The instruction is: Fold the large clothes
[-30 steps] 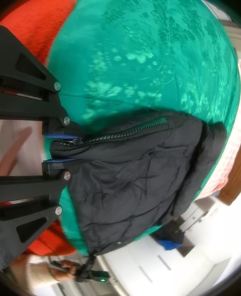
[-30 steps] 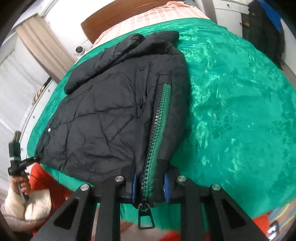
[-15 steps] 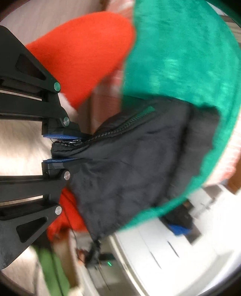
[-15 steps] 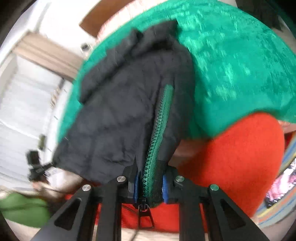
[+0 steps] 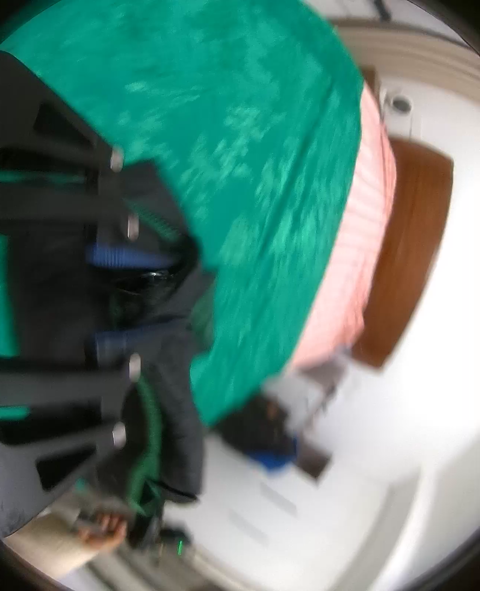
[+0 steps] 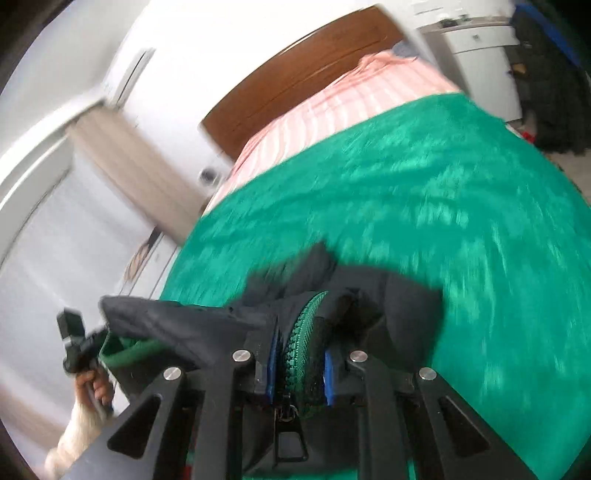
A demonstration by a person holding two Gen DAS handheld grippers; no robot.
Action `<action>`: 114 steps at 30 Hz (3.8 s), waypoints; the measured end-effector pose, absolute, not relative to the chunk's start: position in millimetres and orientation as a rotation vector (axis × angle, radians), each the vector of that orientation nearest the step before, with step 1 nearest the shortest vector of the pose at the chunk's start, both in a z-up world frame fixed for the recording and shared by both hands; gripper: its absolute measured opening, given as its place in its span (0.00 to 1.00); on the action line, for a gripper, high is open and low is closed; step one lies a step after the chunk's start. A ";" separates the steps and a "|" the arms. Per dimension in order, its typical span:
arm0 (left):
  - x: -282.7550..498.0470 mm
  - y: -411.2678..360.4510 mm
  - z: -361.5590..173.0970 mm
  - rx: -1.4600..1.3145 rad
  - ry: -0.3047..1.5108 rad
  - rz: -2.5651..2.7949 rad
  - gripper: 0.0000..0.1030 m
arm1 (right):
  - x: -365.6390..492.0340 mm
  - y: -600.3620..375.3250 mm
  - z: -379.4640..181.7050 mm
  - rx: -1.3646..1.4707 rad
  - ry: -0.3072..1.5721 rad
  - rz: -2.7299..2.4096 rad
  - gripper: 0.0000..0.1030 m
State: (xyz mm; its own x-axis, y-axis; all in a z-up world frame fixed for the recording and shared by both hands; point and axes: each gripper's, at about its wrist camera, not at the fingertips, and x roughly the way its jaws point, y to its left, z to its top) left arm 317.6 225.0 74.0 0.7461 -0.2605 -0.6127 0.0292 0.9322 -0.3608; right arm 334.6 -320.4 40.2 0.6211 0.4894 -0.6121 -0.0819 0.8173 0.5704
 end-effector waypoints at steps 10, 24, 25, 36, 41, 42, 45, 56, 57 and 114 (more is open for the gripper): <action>369.3 210.7 35.7 -0.391 0.730 -0.079 0.94 | 363.1 -267.6 -3.1 0.255 0.769 0.210 0.99; 424.5 163.4 -81.0 -0.223 0.769 -0.038 0.97 | 429.9 -155.7 -109.3 0.085 0.815 0.345 1.00; 420.3 172.1 -84.4 -0.273 0.730 -0.050 0.97 | 430.7 -159.2 -112.3 0.119 0.791 0.356 1.00; 422.7 178.3 -104.9 -0.332 0.685 -0.114 0.98 | 431.2 -179.2 -143.1 0.241 0.748 0.403 1.00; 424.3 179.0 -107.5 -0.354 0.690 -0.130 0.98 | 428.8 -180.4 -144.1 0.263 0.744 0.410 0.99; 424.3 178.7 -107.8 -0.356 0.691 -0.131 0.98 | 429.3 -180.4 -144.2 0.265 0.744 0.411 0.99; 424.2 178.4 -108.8 -0.358 0.692 -0.133 0.98 | 429.3 -181.6 -145.8 0.276 0.743 0.416 0.99; 424.2 176.3 -110.3 -0.361 0.695 -0.132 0.98 | 430.7 -184.7 -148.3 0.315 0.738 0.433 0.99; 424.3 176.6 -110.3 -0.361 0.695 -0.133 0.98 | 430.6 -184.9 -148.3 0.317 0.737 0.434 0.99; 444.5 30.0 -103.0 -0.023 0.941 -0.068 0.99 | 166.5 -257.6 -111.8 0.409 0.686 0.392 0.94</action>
State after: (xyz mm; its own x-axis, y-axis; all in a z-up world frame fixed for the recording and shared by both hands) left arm 444.5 30.0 -103.0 0.5867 -0.0682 -0.8069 0.0478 0.9976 -0.0496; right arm 166.5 -257.6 -111.8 0.7077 0.4737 -0.5241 -0.2110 0.8498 0.4831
